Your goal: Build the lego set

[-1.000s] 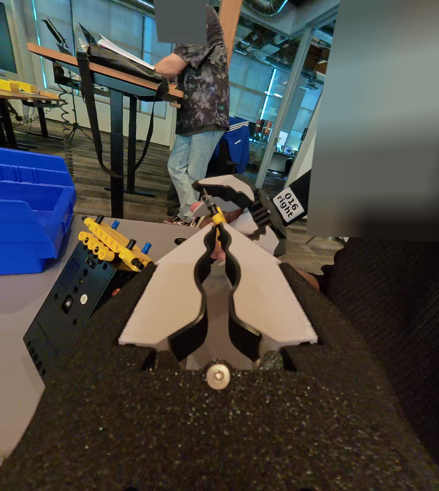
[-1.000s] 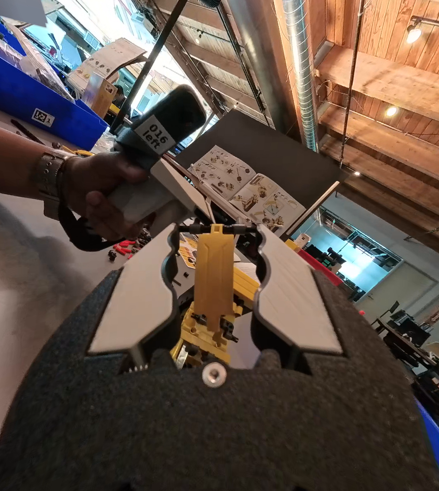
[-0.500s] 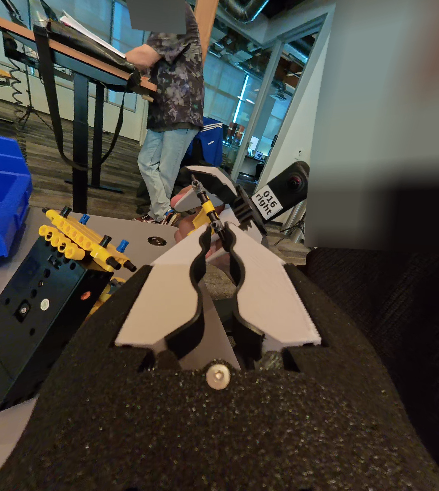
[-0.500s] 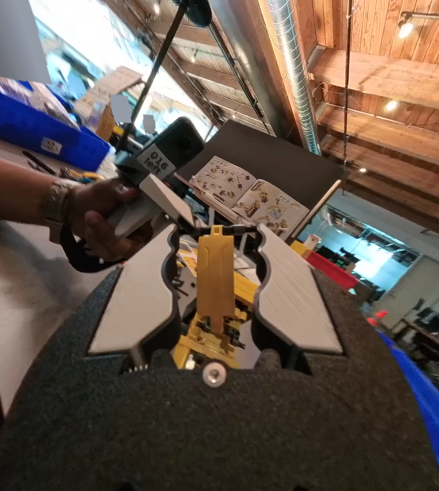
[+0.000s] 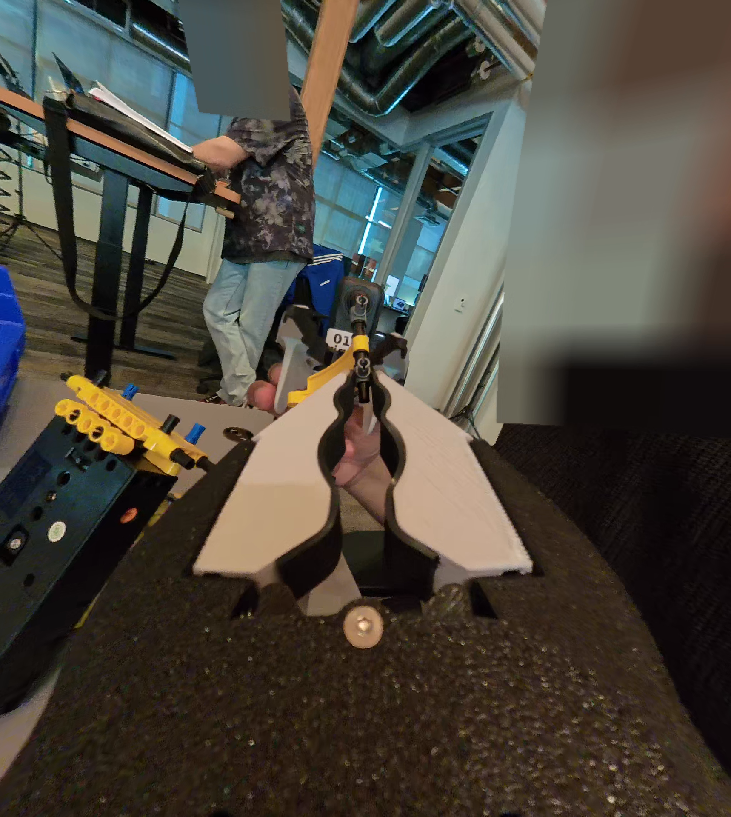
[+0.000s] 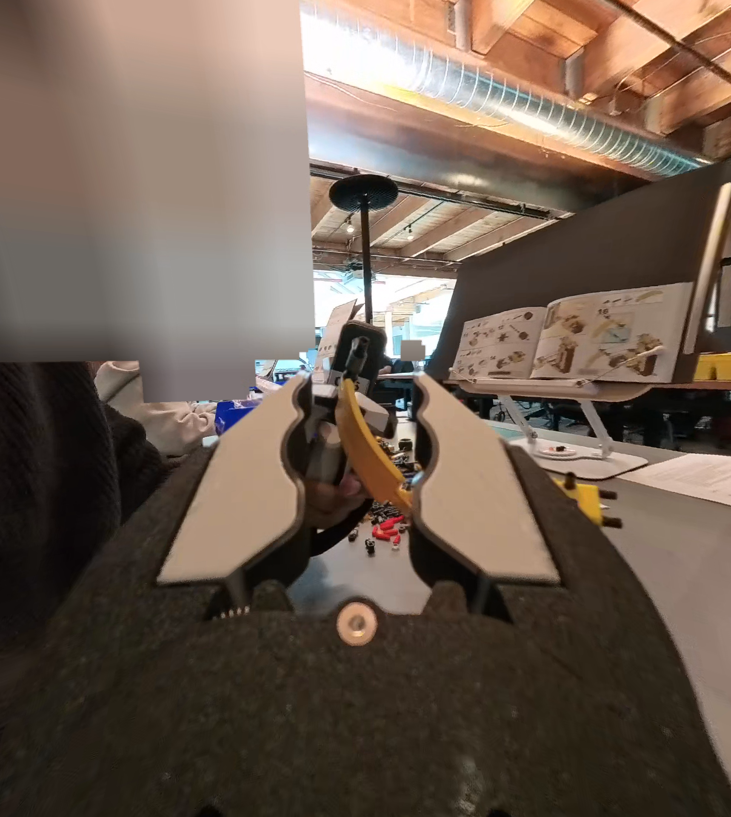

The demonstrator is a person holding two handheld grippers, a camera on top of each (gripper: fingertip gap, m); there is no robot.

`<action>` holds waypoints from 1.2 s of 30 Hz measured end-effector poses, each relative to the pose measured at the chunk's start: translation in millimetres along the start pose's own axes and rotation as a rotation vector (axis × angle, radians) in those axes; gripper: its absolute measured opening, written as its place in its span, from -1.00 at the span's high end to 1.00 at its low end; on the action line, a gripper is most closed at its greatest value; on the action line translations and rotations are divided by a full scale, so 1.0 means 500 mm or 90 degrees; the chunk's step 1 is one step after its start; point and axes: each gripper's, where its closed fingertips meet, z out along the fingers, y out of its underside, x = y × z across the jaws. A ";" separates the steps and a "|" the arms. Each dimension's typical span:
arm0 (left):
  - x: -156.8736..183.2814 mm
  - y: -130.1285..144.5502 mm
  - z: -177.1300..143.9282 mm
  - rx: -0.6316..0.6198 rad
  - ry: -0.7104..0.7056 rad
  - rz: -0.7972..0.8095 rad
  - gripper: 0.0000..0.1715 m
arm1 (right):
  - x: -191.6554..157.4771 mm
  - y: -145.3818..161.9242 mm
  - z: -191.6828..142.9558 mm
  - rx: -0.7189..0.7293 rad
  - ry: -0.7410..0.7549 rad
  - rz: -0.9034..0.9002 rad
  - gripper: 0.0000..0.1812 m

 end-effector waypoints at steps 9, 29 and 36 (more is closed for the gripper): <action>0.005 0.016 0.009 -0.015 0.010 -0.003 0.92 | -0.019 0.019 0.016 -0.002 -0.039 0.014 0.89; -0.040 0.003 0.001 0.005 -0.081 0.011 0.93 | 0.047 0.005 -0.012 0.010 0.070 -0.010 0.59; -0.081 -0.013 -0.017 0.039 -0.129 -0.077 0.93 | 0.076 0.003 -0.037 -0.153 0.300 -0.540 0.50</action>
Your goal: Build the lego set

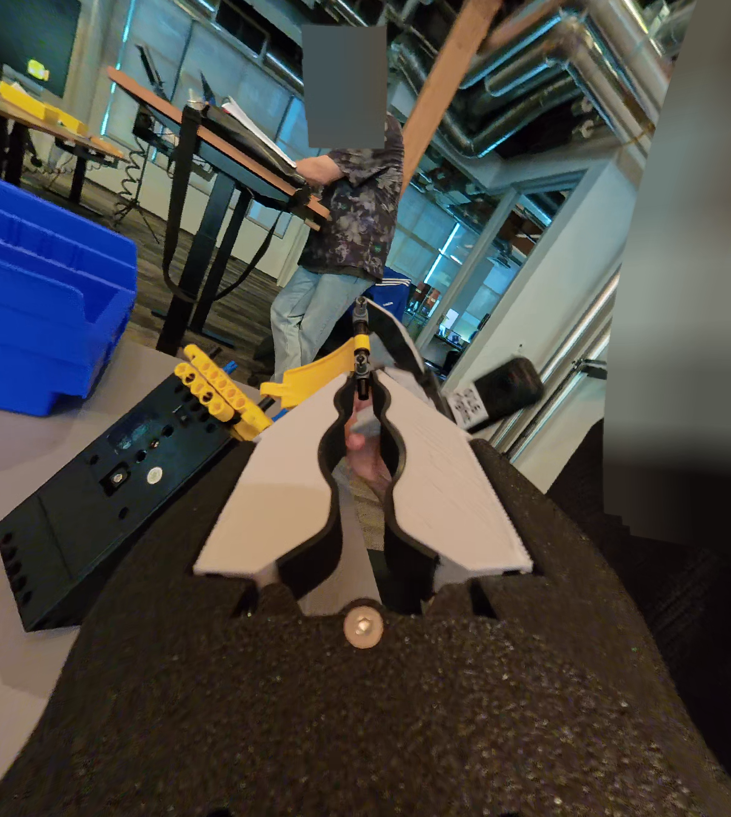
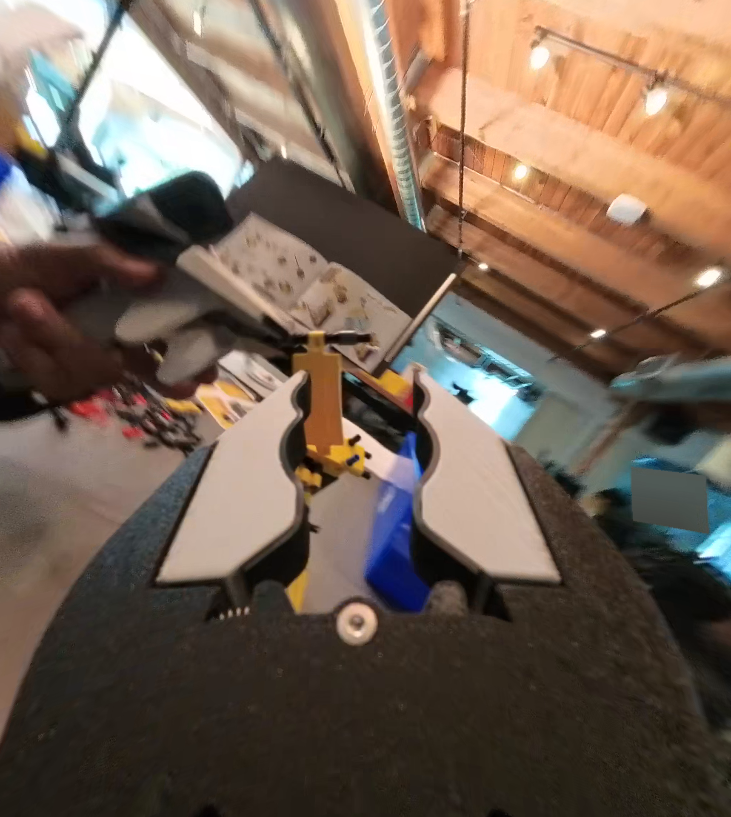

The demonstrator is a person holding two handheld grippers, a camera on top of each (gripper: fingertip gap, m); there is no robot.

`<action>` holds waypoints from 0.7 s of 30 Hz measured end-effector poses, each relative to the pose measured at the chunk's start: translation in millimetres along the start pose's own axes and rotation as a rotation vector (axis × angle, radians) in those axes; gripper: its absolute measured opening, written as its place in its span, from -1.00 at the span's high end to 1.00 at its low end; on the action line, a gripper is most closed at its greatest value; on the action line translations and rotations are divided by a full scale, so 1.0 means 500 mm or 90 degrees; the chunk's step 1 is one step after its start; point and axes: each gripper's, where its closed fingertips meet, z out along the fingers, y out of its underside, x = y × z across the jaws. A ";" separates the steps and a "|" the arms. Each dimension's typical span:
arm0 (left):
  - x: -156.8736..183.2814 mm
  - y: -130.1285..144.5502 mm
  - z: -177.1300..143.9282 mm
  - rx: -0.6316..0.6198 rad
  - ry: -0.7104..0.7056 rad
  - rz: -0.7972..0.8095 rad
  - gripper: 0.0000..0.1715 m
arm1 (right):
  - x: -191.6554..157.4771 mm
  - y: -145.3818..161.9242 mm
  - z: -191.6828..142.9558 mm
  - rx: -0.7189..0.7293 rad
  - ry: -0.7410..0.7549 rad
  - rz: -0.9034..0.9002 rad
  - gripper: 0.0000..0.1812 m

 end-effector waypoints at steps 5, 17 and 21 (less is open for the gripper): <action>-0.001 -0.001 0.003 0.007 0.004 -0.054 0.93 | -0.049 0.002 0.023 -0.069 0.044 -0.316 0.47; -0.005 0.033 0.016 -0.047 -0.002 -0.099 0.93 | -0.062 0.020 0.033 -0.100 0.103 -0.557 0.74; -0.003 0.042 0.018 -0.063 0.001 -0.104 0.93 | -0.061 0.020 0.033 -0.097 0.113 -0.589 0.77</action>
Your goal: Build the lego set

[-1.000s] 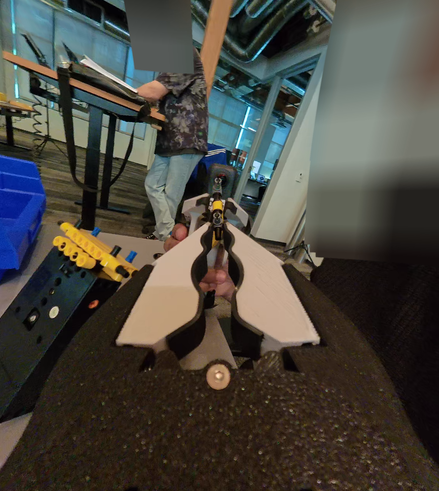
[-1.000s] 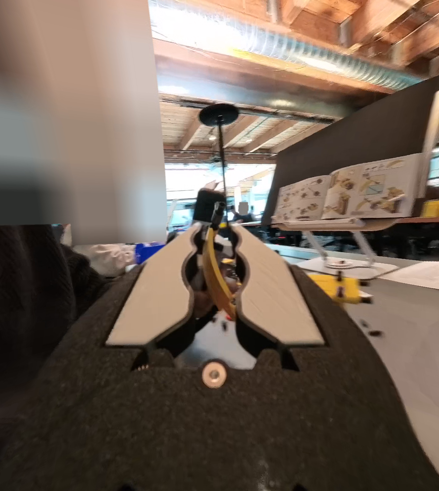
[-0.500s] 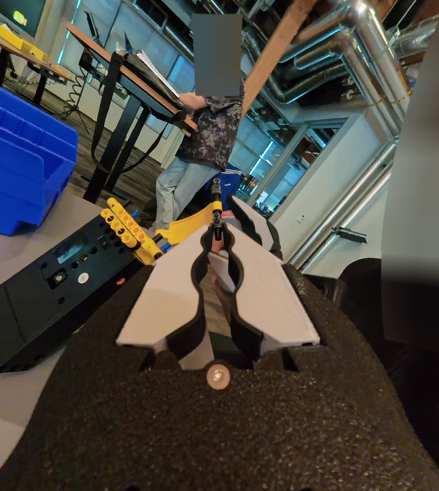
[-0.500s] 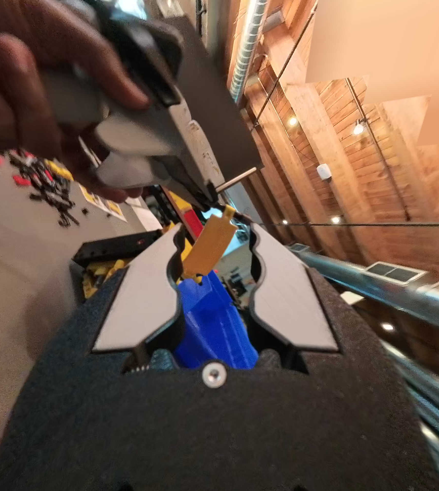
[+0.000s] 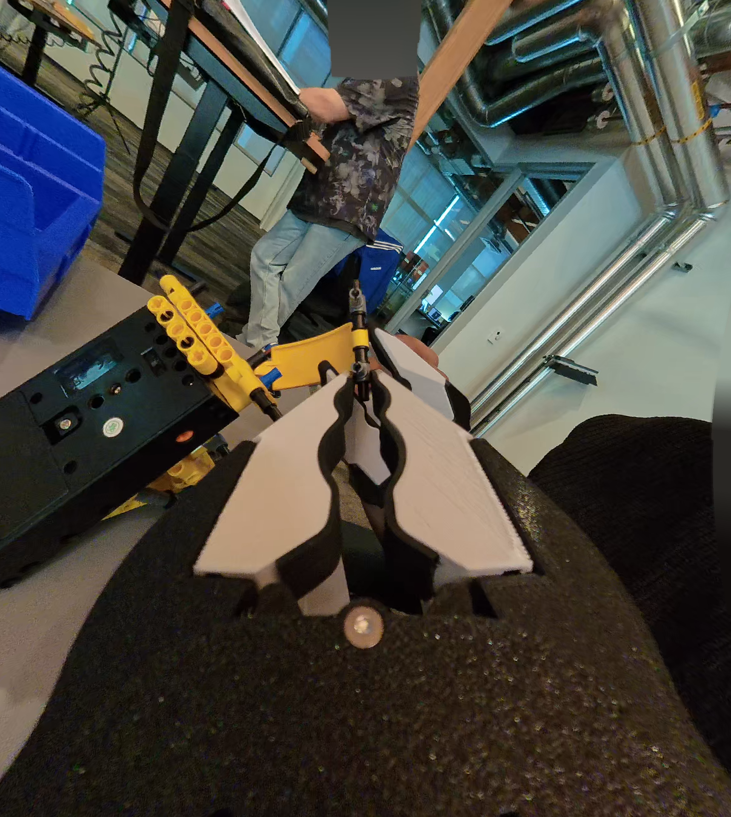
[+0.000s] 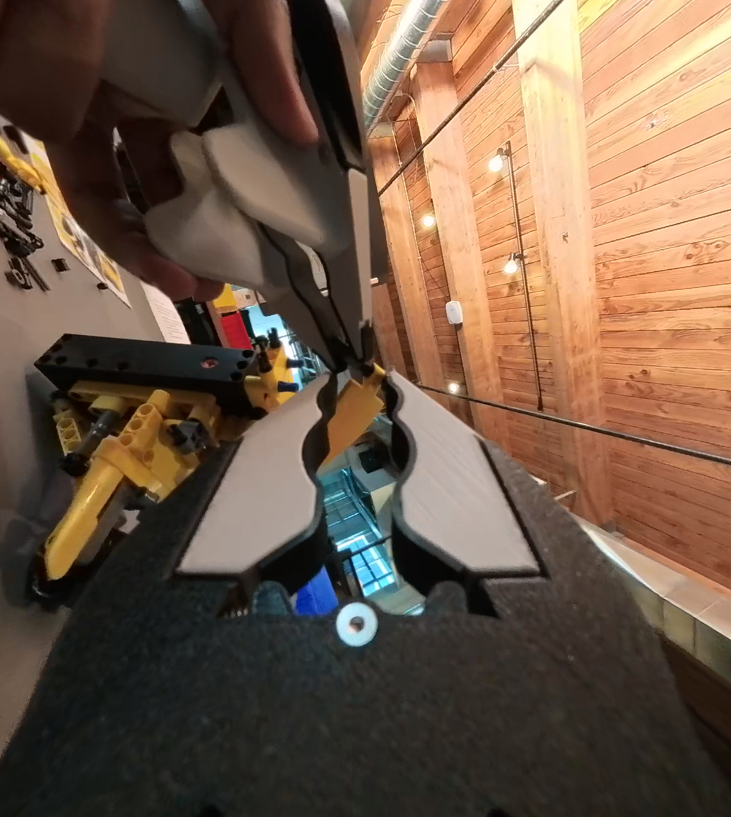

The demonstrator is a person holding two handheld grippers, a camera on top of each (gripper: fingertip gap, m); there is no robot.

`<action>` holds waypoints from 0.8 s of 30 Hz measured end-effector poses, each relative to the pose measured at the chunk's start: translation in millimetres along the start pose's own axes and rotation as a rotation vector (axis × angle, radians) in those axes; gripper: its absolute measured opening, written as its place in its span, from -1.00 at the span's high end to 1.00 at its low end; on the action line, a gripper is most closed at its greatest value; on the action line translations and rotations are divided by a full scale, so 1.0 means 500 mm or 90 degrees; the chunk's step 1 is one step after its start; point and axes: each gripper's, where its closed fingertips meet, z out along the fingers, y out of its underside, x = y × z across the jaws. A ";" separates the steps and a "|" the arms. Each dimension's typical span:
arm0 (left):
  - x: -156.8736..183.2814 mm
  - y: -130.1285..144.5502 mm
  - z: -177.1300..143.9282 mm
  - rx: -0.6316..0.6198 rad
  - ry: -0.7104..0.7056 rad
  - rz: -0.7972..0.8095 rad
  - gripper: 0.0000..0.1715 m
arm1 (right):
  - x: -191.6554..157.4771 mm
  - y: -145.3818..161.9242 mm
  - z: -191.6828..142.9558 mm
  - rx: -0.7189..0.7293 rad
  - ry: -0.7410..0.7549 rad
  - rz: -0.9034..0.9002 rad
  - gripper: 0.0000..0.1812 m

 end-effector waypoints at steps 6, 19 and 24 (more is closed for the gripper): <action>0.015 0.000 0.000 0.003 0.026 0.008 0.87 | 0.004 -0.002 -0.001 0.008 -0.024 0.034 0.97; 0.022 0.000 -0.002 0.002 0.034 0.026 0.84 | 0.000 -0.004 0.007 0.018 -0.057 0.086 0.96; 0.013 0.003 0.000 -0.009 0.028 -0.005 0.89 | -0.004 0.000 0.008 0.023 -0.058 0.111 0.93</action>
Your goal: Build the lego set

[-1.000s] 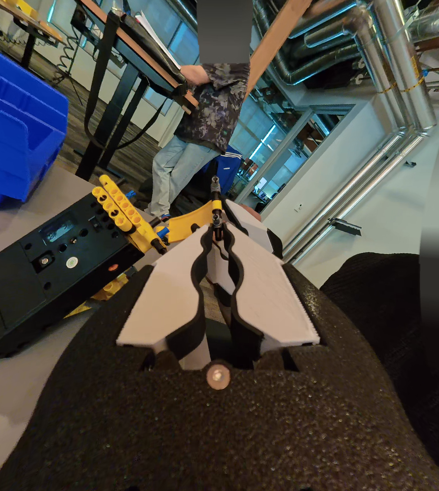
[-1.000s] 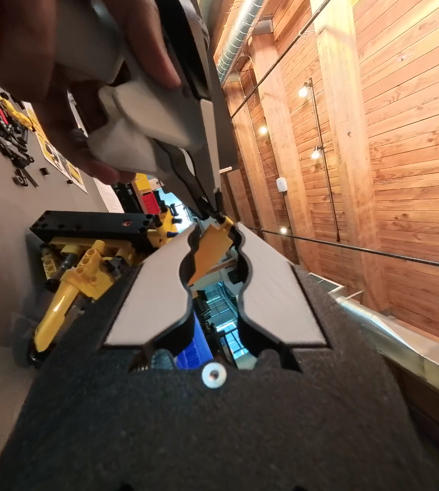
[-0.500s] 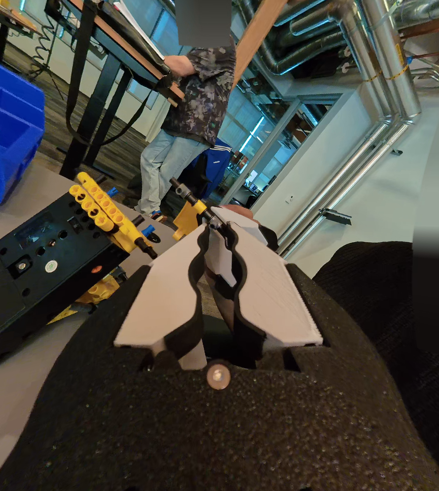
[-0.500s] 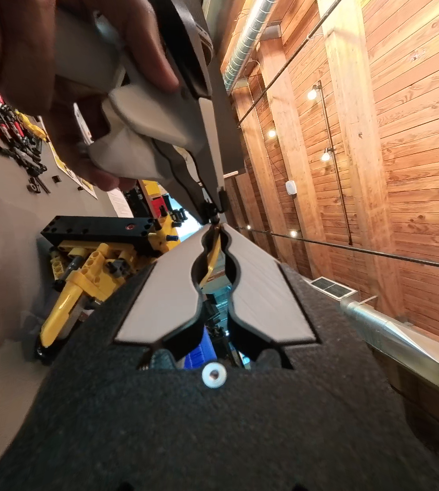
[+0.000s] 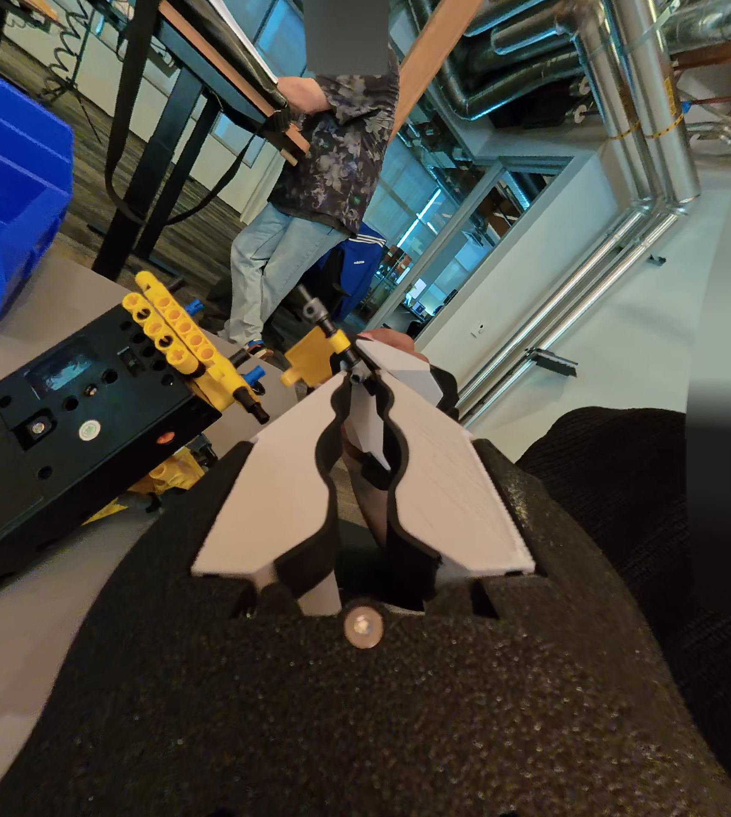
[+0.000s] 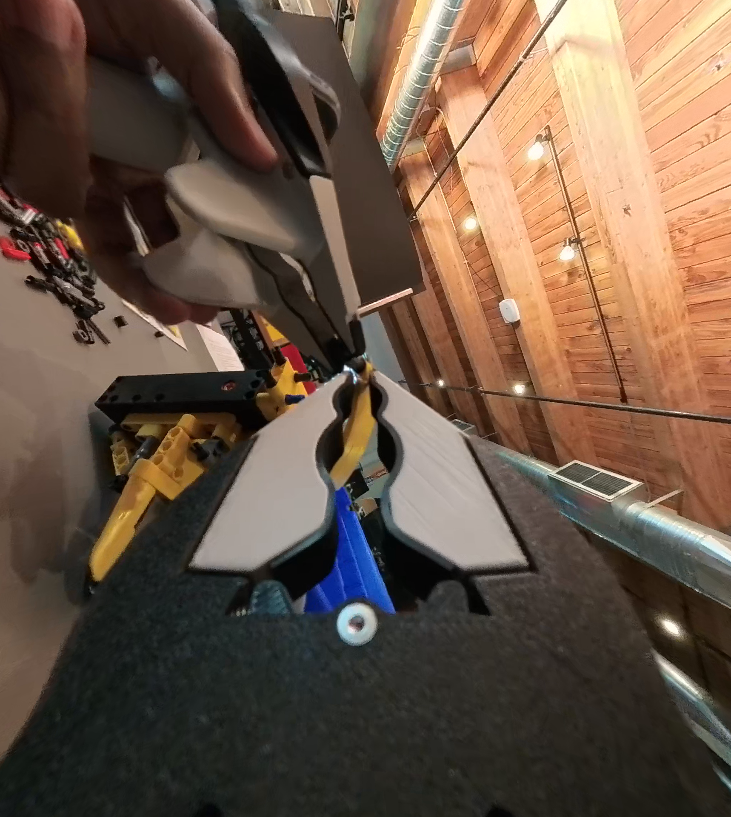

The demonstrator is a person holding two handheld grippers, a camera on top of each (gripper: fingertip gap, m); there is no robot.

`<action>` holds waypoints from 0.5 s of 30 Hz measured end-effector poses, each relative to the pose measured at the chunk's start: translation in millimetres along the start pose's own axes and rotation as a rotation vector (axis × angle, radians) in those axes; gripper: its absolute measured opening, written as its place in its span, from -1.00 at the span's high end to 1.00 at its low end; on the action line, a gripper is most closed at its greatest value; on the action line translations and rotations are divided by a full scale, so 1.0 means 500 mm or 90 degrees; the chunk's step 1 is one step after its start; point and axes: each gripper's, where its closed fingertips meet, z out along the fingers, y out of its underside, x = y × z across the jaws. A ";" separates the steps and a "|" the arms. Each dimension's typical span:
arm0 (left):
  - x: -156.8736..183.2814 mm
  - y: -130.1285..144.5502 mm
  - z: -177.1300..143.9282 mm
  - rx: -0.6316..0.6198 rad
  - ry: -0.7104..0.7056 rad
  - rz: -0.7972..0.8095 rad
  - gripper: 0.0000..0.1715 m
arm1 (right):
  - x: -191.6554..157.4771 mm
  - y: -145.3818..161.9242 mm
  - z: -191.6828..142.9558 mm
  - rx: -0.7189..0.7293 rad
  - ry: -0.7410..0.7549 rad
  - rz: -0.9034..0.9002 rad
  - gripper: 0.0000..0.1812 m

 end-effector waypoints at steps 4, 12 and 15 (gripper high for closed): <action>-0.006 -0.003 -0.003 0.010 0.017 -0.052 0.92 | 0.001 -0.001 0.000 0.007 0.024 -0.023 0.90; -0.012 -0.003 -0.006 0.011 0.019 -0.081 0.92 | 0.007 -0.002 -0.006 0.007 0.063 -0.063 0.83; -0.014 -0.003 -0.007 0.010 0.016 -0.083 0.92 | 0.007 -0.003 -0.009 0.006 0.067 -0.073 0.83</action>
